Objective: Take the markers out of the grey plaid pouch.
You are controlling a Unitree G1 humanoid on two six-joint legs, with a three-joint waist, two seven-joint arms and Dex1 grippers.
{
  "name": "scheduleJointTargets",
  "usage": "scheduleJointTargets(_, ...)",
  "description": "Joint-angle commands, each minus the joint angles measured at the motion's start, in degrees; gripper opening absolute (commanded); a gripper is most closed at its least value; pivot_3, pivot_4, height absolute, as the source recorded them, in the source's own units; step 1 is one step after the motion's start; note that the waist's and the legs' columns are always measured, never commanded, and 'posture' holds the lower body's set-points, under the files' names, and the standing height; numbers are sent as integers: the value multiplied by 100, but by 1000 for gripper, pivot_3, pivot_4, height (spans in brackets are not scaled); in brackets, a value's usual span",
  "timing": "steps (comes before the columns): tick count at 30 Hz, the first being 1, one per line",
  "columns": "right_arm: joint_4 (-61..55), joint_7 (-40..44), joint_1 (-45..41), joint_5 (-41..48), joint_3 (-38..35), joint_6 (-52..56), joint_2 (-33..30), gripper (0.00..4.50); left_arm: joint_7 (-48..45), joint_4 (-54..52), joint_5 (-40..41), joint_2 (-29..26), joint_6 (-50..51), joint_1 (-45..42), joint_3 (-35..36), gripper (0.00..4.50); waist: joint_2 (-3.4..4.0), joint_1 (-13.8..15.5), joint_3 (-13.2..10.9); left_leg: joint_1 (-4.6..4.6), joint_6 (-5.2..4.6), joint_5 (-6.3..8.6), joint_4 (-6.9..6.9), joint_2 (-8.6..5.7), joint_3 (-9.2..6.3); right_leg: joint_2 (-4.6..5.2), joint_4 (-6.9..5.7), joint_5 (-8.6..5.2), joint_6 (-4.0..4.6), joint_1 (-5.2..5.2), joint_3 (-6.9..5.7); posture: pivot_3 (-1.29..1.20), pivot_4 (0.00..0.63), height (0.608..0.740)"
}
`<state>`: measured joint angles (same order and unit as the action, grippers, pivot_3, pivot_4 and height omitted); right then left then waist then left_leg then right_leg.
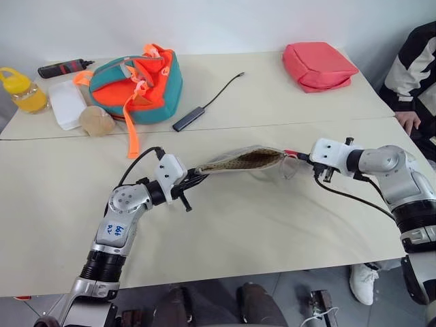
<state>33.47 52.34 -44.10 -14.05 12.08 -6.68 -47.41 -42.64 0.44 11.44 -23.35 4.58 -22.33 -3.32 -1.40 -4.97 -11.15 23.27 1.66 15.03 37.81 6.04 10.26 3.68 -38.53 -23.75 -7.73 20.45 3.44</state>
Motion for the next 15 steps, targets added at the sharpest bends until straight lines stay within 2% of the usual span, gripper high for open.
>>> scheduleJointTargets(1, -158, 224, 32, 309, -206, 226, 48, 1232, -27, -255, 90, 12, -91, -14, 33, 0, 0, 4, 0, 0, 0, 0, 0, 0, 0, 0, -1, 0, 0, -1, 0, 0, 150, 740)
scheduleJointTargets(7, -213, 197, 15, 194, -194, 176, -21, 3200, -21, -272, 56, 38, -103, -5, -13, 0, 0, 3, 0, 0, 0, 0, 3, 1, -3, 0, -3, 0, 0, -3, -1, 0, 150, 740)
scheduleJointTargets(11, -488, 425, -74, 387, -321, 336, -88, 3200, -27, -258, 48, 39, -110, -23, -16, 0, 0, 3, 0, 0, 0, 0, 3, 1, -3, 0, -3, 0, 0, -3, 0, 0, 150, 740)
scheduleJointTargets(15, -1405, 1241, -146, 1176, -623, 1036, -197, 3200, -35, -272, 58, 43, -104, -24, -21, 0, 4, 9, -2, 0, 0, 0, 4, 1, -3, 0, -5, 0, 0, -1, 0, 0, 150, 740)
